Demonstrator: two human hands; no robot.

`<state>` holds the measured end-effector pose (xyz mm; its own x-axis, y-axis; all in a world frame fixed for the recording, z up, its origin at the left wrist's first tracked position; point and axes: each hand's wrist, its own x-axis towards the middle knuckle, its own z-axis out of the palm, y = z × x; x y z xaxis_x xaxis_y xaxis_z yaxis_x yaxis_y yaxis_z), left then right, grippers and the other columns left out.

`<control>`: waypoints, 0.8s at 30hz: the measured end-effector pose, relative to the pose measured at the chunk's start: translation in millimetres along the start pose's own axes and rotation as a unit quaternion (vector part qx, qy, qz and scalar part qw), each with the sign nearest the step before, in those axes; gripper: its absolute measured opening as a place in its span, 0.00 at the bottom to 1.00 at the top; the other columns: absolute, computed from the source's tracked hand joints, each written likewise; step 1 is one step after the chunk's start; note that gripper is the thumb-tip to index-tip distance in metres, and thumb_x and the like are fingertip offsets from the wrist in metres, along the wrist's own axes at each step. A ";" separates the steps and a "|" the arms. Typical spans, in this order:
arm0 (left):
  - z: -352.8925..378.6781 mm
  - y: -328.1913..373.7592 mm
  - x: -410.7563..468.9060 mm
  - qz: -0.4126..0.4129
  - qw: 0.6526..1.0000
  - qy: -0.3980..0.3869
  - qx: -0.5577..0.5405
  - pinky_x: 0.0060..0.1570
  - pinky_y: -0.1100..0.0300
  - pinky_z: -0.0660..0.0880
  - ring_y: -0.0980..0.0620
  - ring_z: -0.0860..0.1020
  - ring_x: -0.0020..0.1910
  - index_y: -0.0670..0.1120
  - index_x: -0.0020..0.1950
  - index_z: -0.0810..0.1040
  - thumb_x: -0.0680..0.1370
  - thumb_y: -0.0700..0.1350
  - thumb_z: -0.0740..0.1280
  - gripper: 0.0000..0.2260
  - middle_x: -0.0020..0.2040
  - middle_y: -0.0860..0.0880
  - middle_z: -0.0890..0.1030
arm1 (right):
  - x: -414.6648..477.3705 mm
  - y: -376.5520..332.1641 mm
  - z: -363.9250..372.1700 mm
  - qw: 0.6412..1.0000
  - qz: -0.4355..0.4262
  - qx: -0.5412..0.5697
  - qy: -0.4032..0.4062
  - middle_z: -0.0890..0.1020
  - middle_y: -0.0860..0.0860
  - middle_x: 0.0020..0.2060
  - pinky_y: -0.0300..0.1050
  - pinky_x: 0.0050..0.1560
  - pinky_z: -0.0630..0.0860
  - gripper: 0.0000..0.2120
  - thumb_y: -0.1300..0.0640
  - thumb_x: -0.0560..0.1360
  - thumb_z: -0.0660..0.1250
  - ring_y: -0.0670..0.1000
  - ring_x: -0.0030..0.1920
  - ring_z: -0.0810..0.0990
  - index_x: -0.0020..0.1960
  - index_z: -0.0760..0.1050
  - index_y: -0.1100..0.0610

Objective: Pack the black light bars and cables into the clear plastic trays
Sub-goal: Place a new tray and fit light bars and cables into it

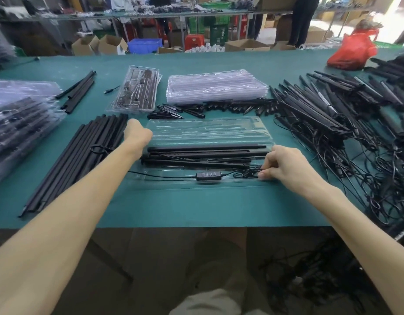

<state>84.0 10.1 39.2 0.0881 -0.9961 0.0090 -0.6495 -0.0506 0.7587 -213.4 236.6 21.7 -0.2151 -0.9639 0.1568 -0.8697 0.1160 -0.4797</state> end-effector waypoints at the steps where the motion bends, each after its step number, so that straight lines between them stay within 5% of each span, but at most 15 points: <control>1: 1.4 -3.2 3.7 -0.010 0.999 -0.003 -0.031 0.50 0.55 0.69 0.47 0.71 0.49 0.45 0.47 0.69 0.76 0.29 0.64 0.11 0.53 0.43 0.70 | 0.1 0.1 0.1 1.000 0.000 -0.001 0.000 0.75 0.45 0.37 0.47 0.42 0.70 0.12 0.54 0.66 0.82 0.45 0.41 0.74 0.34 0.79 0.52; 4: 2.3 -10.2 8.8 -0.037 0.993 0.001 -0.109 0.65 0.50 0.74 0.44 0.76 0.59 0.39 0.65 0.73 0.76 0.26 0.64 0.20 0.58 0.42 0.76 | -0.6 0.2 0.7 1.000 0.002 0.001 0.001 0.75 0.45 0.37 0.48 0.43 0.71 0.13 0.54 0.66 0.82 0.46 0.41 0.74 0.33 0.78 0.51; 6: 2.3 -12.0 10.5 -0.060 0.983 0.003 -0.173 0.67 0.49 0.73 0.46 0.77 0.56 0.36 0.71 0.68 0.75 0.24 0.63 0.25 0.51 0.44 0.77 | -1.3 0.1 1.1 1.000 0.001 0.004 0.004 0.75 0.45 0.37 0.48 0.43 0.72 0.13 0.54 0.66 0.82 0.47 0.41 0.75 0.32 0.77 0.51; 9: 1.5 -13.0 10.1 -0.067 0.966 -0.002 -0.248 0.51 0.58 0.76 0.49 0.76 0.47 0.33 0.71 0.68 0.75 0.22 0.61 0.24 0.51 0.42 0.76 | -1.4 -0.4 0.6 1.000 0.002 0.005 0.005 0.75 0.45 0.37 0.49 0.44 0.73 0.14 0.54 0.67 0.82 0.48 0.41 0.75 0.32 0.77 0.50; 13: -3.2 -15.8 7.0 -0.070 0.948 -0.013 -0.309 0.35 0.67 0.75 0.51 0.77 0.48 0.34 0.72 0.67 0.74 0.20 0.62 0.26 0.59 0.39 0.77 | -2.9 -0.4 0.0 1.000 0.003 0.006 0.006 0.75 0.45 0.37 0.49 0.43 0.72 0.14 0.54 0.67 0.82 0.47 0.40 0.75 0.32 0.76 0.49; 17: -13.8 -14.2 7.2 -0.050 0.937 -0.043 -0.342 0.38 0.65 0.77 0.52 0.77 0.50 0.38 0.73 0.69 0.72 0.18 0.61 0.32 0.56 0.44 0.79 | -3.7 0.2 0.2 1.000 0.005 0.008 0.004 0.74 0.45 0.36 0.46 0.41 0.68 0.14 0.54 0.67 0.82 0.46 0.40 0.74 0.32 0.77 0.50; 20: -24.0 -9.2 6.0 -0.009 0.949 -0.053 -0.309 0.40 0.63 0.78 0.53 0.77 0.49 0.47 0.64 0.78 0.69 0.18 0.61 0.32 0.47 0.49 0.79 | -4.0 -0.9 0.0 1.000 0.005 0.010 0.003 0.74 0.44 0.36 0.45 0.42 0.67 0.14 0.54 0.67 0.82 0.44 0.40 0.74 0.32 0.77 0.51; 24: -41.1 -5.1 3.0 0.036 0.950 -0.096 -0.295 0.49 0.62 0.78 0.51 0.80 0.53 0.48 0.53 0.80 0.72 0.25 0.68 0.20 0.47 0.50 0.81 | -4.0 -3.0 -1.3 1.000 0.005 0.004 0.003 0.74 0.44 0.36 0.47 0.43 0.70 0.13 0.54 0.67 0.81 0.46 0.41 0.74 0.33 0.78 0.52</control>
<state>118.6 10.4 62.1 -0.1171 -0.9931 -0.0011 -0.1064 0.0114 0.9943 -210.5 240.4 23.7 -0.2267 -0.9613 0.1566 -0.8643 0.1244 -0.4874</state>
